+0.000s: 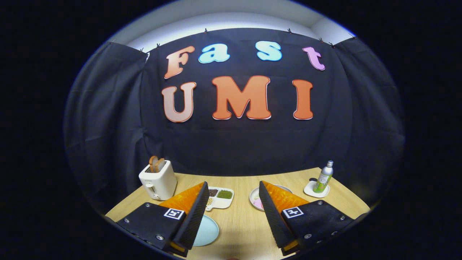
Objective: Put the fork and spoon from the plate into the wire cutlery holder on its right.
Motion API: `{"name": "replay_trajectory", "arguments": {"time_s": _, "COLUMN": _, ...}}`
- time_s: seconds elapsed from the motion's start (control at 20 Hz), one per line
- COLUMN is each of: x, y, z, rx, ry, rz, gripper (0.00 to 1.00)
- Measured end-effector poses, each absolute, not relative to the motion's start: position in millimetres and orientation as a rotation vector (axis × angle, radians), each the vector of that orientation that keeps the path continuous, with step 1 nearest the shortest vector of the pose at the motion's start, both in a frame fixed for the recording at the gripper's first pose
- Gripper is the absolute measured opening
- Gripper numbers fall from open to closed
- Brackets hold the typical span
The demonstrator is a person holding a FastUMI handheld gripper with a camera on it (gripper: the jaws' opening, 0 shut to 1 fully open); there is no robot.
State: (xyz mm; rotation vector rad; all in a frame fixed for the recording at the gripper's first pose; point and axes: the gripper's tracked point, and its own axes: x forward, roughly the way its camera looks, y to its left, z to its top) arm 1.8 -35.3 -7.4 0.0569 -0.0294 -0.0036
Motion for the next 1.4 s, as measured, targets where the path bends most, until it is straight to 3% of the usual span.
{"name": "replay_trajectory", "arguments": {"time_s": 0.4, "x": 22, "y": 59, "z": -56, "rx": 0.037, "ry": 0.077, "rz": 0.084, "gripper": 0.87}}
{"name": "replay_trajectory", "arguments": {"time_s": 1.1, "x": 35, "y": 146, "z": -240, "rx": 0.000, "ry": 0.700, "rz": 0.144, "gripper": 0.89}}
{"name": "replay_trajectory", "arguments": {"time_s": 1.25, "x": 32, "y": 154, "z": -264, "rx": -0.037, "ry": 0.801, "rz": 0.166, "gripper": 0.86}}
{"name": "replay_trajectory", "arguments": {"time_s": 1.4, "x": 26, "y": 159, "z": -282, "rx": -0.052, "ry": 0.915, "rz": 0.173, "gripper": 0.77}}
